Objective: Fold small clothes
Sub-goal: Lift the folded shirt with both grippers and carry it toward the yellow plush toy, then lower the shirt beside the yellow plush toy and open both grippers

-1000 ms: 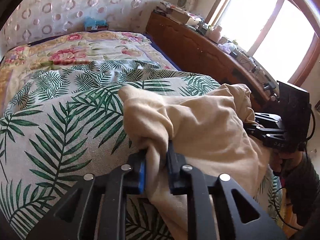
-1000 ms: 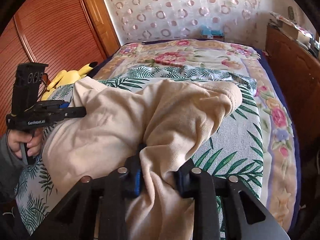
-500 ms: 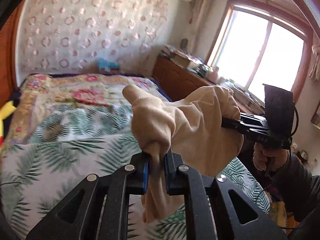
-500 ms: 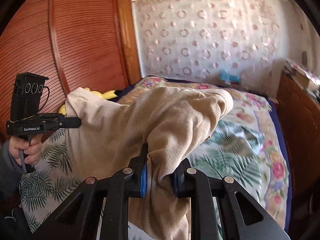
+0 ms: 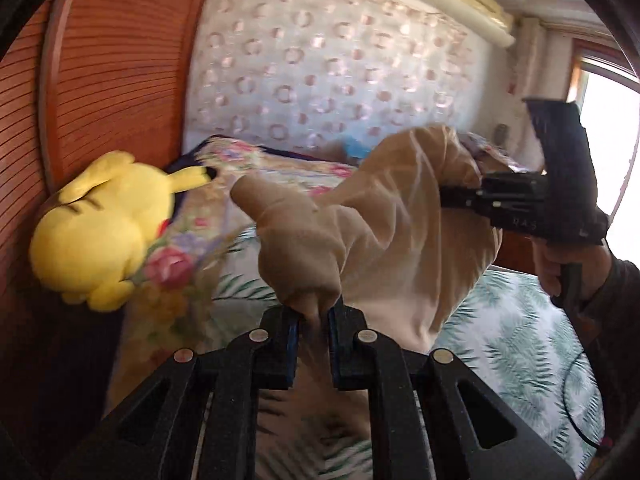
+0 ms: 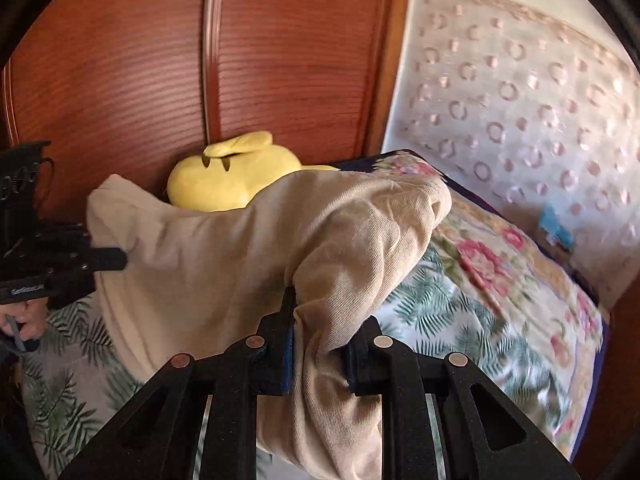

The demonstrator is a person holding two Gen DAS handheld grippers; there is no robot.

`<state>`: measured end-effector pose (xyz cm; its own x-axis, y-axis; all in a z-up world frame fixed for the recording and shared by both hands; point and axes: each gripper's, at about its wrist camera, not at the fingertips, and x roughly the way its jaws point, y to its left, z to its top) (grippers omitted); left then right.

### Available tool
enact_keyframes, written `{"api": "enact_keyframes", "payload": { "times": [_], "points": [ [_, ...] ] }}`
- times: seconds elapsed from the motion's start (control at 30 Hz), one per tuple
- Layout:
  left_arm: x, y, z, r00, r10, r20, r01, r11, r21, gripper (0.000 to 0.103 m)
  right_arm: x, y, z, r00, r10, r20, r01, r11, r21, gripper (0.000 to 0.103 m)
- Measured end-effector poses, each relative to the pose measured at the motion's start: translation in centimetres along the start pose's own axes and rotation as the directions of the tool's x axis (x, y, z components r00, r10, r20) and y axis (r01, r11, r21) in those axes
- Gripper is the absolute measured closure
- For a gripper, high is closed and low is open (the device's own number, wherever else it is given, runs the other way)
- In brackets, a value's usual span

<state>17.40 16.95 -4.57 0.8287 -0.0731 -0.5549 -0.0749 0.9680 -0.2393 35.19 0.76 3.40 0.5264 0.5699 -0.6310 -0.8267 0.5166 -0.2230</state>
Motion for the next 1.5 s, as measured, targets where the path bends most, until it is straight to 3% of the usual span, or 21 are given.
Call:
{"api": "enact_keyframes", "payload": {
  "times": [0.27, 0.47, 0.5, 0.57, 0.63, 0.73, 0.83, 0.93, 1.0, 1.1, 1.43, 1.5],
  "points": [
    [1.7, 3.3, -1.4, 0.998, 0.067, -0.011, -0.067, 0.992, -0.107, 0.090, 7.8, 1.8, 3.9, 0.998, 0.016, -0.054, -0.022, 0.994, -0.104, 0.083],
    [1.8, 4.3, -2.7, 0.994, 0.087, -0.069, -0.095, 0.989, -0.115, 0.090, 9.9, 0.1, 5.5, 0.999, 0.039, -0.036, -0.039, 0.999, -0.009, 0.081],
    [1.7, 4.5, -2.9, 0.993, 0.094, -0.077, -0.103, 0.987, -0.123, 0.090, 9.6, -0.6, 5.6, 0.999, 0.030, -0.020, -0.029, 0.999, 0.022, 0.078],
    [1.9, 4.9, -3.0, 0.990, 0.111, -0.088, -0.123, 0.983, -0.138, 0.089, 10.3, -0.9, 5.6, 1.000, 0.015, -0.008, -0.014, 0.997, 0.075, 0.054],
    [2.0, 5.2, -3.0, 0.988, 0.118, -0.097, -0.133, 0.978, -0.160, 0.089, 10.2, -1.1, 5.0, 1.000, 0.009, -0.003, -0.008, 0.994, 0.107, 0.051],
    [1.7, 5.3, -3.0, 0.986, 0.139, -0.088, -0.152, 0.976, -0.156, 0.081, 10.2, -0.9, 3.7, 1.000, 0.010, -0.020, -0.008, 0.992, 0.128, 0.051],
    [0.7, 5.2, -3.0, 0.984, 0.169, -0.053, -0.175, 0.975, -0.136, 0.061, 9.6, -0.8, 2.8, 1.000, 0.000, -0.022, 0.003, 0.988, 0.156, 0.051],
    [-0.3, 5.2, -2.8, 0.988, 0.153, -0.037, -0.156, 0.980, -0.120, 0.045, 7.5, -0.8, 1.7, 1.000, -0.004, -0.010, 0.006, 0.979, 0.202, 0.051],
    [-1.3, 4.8, -2.7, 0.988, 0.155, -0.012, -0.156, 0.983, -0.100, 0.022, 5.4, -0.5, 0.8, 1.000, -0.003, 0.006, 0.001, 0.972, 0.237, 0.051],
    [-2.8, 3.6, -2.7, 0.988, 0.151, 0.024, -0.149, 0.987, -0.065, 0.013, 2.2, 0.2, -1.3, 1.000, -0.015, 0.027, 0.007, 0.961, 0.277, 0.051],
    [-7.0, -3.4, -3.4, 0.992, 0.101, 0.081, -0.107, 0.992, 0.070, 0.013, -9.6, 4.6, -8.5, 0.990, -0.122, 0.074, 0.084, 0.920, 0.384, 0.051],
    [-7.7, -4.9, -3.7, 0.994, 0.073, 0.085, -0.080, 0.993, 0.086, 0.013, -12.1, 5.6, -9.9, 0.985, -0.148, 0.086, 0.101, 0.907, 0.409, 0.046]
  ]
}}
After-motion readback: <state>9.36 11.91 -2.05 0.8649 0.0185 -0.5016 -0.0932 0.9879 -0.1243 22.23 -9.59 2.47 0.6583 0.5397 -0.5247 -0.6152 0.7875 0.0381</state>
